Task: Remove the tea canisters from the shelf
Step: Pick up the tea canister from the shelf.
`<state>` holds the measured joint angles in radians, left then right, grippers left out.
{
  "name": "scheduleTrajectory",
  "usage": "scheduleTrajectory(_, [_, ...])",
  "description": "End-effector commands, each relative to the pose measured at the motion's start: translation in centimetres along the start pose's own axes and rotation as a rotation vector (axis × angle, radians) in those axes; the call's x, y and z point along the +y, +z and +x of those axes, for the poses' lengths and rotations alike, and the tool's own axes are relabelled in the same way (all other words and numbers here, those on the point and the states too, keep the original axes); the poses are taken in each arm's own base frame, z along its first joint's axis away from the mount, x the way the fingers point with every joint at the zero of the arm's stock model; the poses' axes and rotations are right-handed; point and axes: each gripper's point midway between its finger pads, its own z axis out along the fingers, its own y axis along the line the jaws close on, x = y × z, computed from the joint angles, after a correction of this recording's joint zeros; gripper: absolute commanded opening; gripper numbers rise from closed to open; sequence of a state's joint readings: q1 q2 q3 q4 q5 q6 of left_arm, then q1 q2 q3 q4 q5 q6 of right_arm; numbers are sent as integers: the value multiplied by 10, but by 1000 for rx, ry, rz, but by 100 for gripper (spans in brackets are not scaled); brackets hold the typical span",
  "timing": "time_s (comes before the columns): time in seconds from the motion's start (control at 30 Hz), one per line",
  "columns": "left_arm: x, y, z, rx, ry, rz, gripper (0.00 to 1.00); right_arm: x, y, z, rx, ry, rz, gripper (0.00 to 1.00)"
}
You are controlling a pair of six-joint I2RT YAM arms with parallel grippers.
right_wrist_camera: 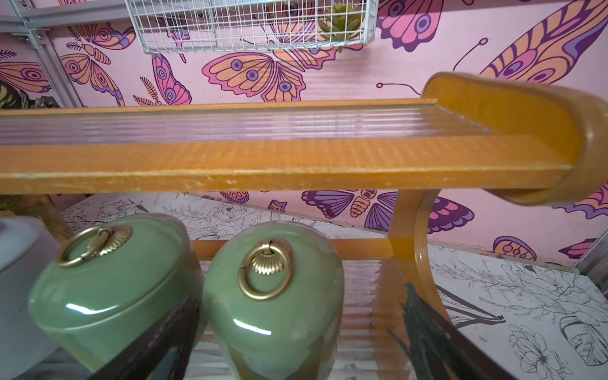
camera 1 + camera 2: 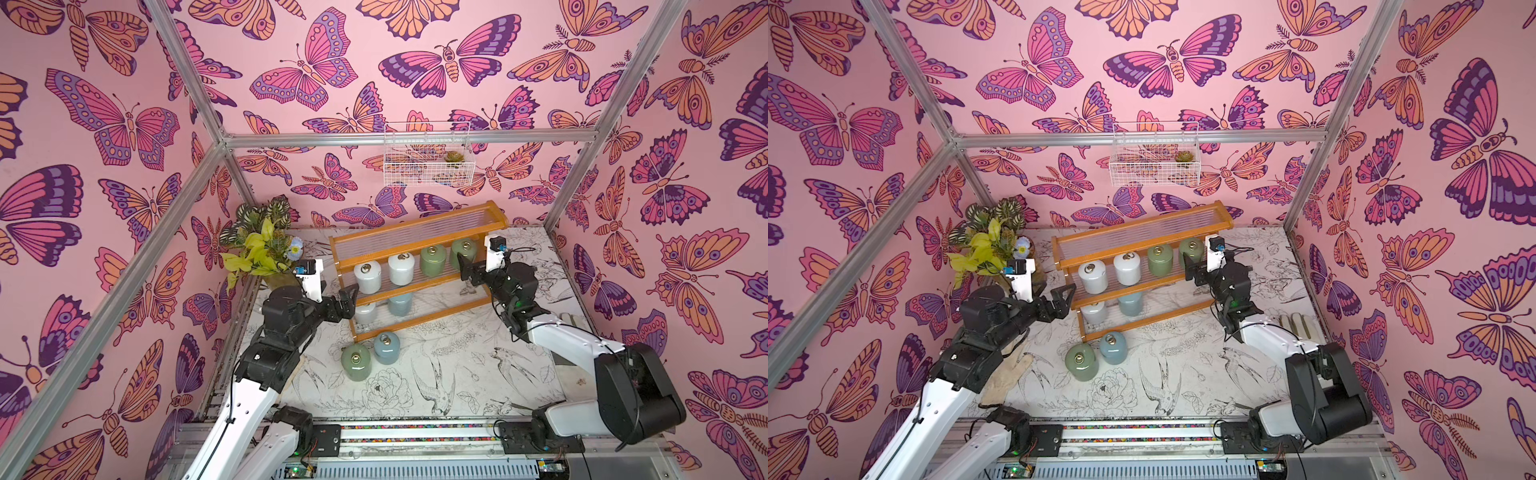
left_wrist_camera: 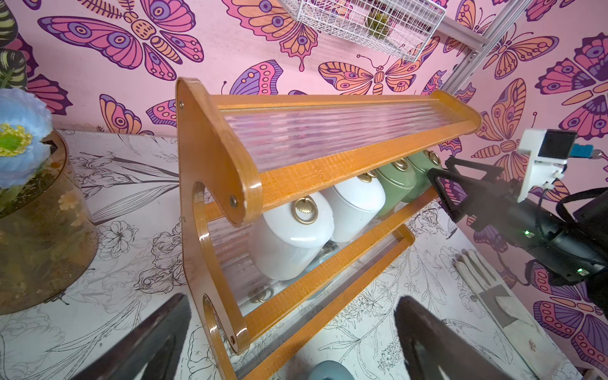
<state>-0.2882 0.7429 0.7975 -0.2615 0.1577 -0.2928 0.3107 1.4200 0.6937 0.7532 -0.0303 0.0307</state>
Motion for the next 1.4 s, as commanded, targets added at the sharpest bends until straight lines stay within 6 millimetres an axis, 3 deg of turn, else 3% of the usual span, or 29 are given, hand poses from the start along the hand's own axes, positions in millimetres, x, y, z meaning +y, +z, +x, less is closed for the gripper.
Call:
scheduleTrajectory(0.0, [1,-3,-1,-22,2,0,100,5,10,-19,-70,17,-49,99])
scheduleTrajectory(0.43, [1,-4,-3,-29,2,-5,100,-1,28,-7,-72,40,-46,99])
scheduleTrajectory(0.5, [1,-3,-4,-28,3,-7,100,-3,34,7,-44,44,-38,99])
scheduleTrajectory(0.67, [2,-1,-3,-20,5,-11,100,-3,38,14,-37,43,-38,100])
scheduleTrajectory(0.83, [3,1,-4,-18,11,-15,100,0,39,16,-42,35,-59,86])
scheduleTrajectory(1.03, [5,3,-2,-11,8,-26,100,4,34,5,-65,4,-81,61])
scheduleTrajectory(1.37, [13,3,-3,-20,-2,-71,100,16,3,-43,-88,-89,-126,53])
